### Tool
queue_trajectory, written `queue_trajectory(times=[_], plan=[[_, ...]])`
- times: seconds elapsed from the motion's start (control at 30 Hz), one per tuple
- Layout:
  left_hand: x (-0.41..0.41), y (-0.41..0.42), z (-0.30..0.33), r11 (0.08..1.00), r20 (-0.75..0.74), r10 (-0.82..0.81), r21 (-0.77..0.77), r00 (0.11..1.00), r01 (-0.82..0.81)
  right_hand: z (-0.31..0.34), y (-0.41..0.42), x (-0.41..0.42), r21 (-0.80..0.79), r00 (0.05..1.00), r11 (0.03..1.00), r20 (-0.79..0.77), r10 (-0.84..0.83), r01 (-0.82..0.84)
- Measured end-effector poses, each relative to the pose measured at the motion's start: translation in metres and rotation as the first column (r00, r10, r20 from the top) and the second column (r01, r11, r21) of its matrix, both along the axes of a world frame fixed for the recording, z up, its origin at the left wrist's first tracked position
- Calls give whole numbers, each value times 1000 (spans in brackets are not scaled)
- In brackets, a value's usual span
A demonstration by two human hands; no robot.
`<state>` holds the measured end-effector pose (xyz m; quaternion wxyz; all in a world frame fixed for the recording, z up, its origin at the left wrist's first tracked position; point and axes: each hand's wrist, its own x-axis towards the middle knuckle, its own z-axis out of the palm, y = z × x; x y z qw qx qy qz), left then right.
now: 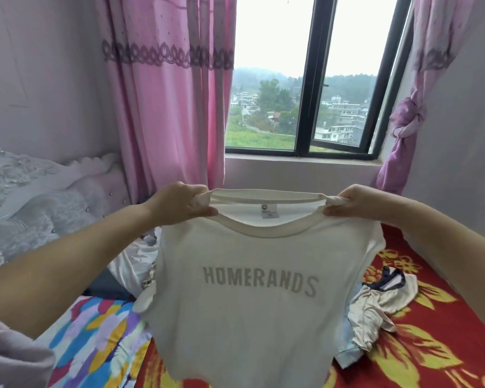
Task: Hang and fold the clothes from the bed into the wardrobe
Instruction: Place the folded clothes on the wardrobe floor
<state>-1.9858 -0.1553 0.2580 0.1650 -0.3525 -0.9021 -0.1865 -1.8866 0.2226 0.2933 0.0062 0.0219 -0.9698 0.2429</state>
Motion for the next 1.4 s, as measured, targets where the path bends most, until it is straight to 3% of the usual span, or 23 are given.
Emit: queue_trajectory(times=[0.03, 0.13, 0.23, 0.4, 0.6, 0.67, 0.77, 0.87, 0.9, 0.93, 0.97, 1.0, 1.03, 1.07, 1.1, 1.13, 1.2, 1.23, 1.33, 1.4], plan=[[1, -1, 3, 1000, 43, -22, 3, 999, 22, 3, 4, 3, -118, 1000, 993, 23, 2, 0], [0, -4, 11, 953, 364, -88, 301, 927, -27, 7, 12, 11, -311, 998, 950, 57, 34, -15], [3, -5, 12, 894, 527, -136, 429, 839, -125, 2, 8, 7, -480, 1000, 877, 10, -16, 18], [7, 37, 7, 818, 786, -202, 464, 585, -341, -14, -41, -20, -361, 982, 925, -99, -162, 116], [25, 109, 14, 680, 805, -422, 585, 416, -442, -28, -125, -29, -477, 968, 877, -240, -68, -56], [29, 118, 20, 598, 775, -464, 632, 430, -493, -24, -134, -27, -404, 962, 909, -272, -16, -99], [33, 119, 29, 502, 731, -545, 677, 411, -538, -13, -130, -20, -291, 976, 941, -179, 123, -172], [38, 108, 38, 570, 710, -578, 704, 403, -424, -10, -118, -21, -47, 955, 978, -226, 190, -205], [40, 104, 40, 628, 690, -548, 713, 472, -313, -11, -115, -23, -44, 952, 980, -251, 176, -193], [40, 98, 40, 692, 633, -491, 701, 599, -173, -12, -113, -24, -82, 951, 979, -264, 161, -188], [39, 92, 41, 786, 497, -378, 618, 781, -13, -12, -110, -24, -153, 952, 968, -264, 156, -201], [34, 87, 40, 907, 246, -206, 411, 947, 90, -12, -107, -24, -238, 954, 944, -248, 167, -228], [28, 83, 38, 985, -34, -97, 137, 995, 101, -12, -104, -23, -306, 956, 918, -223, 191, -254], [22, 82, 36, 994, -175, -62, -100, 983, 45, -11, -103, -21, -332, 955, 901, -197, 222, -279], [16, 81, 35, 967, -177, -62, -256, 982, 14, -9, -102, -19, -321, 949, 897, -183, 256, -304], [13, 78, 35, 956, -45, -81, -286, 996, 65, -7, -102, -17, -303, 939, 893, -186, 289, -334], [7, 72, 38, 978, 285, -177, -55, 942, 200, -3, -96, -12, -292, 923, 881, -213, 319, -372], [6, 69, 41, 979, 368, -203, 56, 907, 196, 0, -91, -9, -299, 923, 878, -217, 318, -373], [-1, 64, 50, 966, 423, -257, 138, 869, 219, 4, -72, -4, -294, 930, 882, -122, 346, -367], [0, 69, 56, 935, 524, -352, 164, 776, 313, 5, -65, -2, -321, 918, 864, -50, 393, -388]])
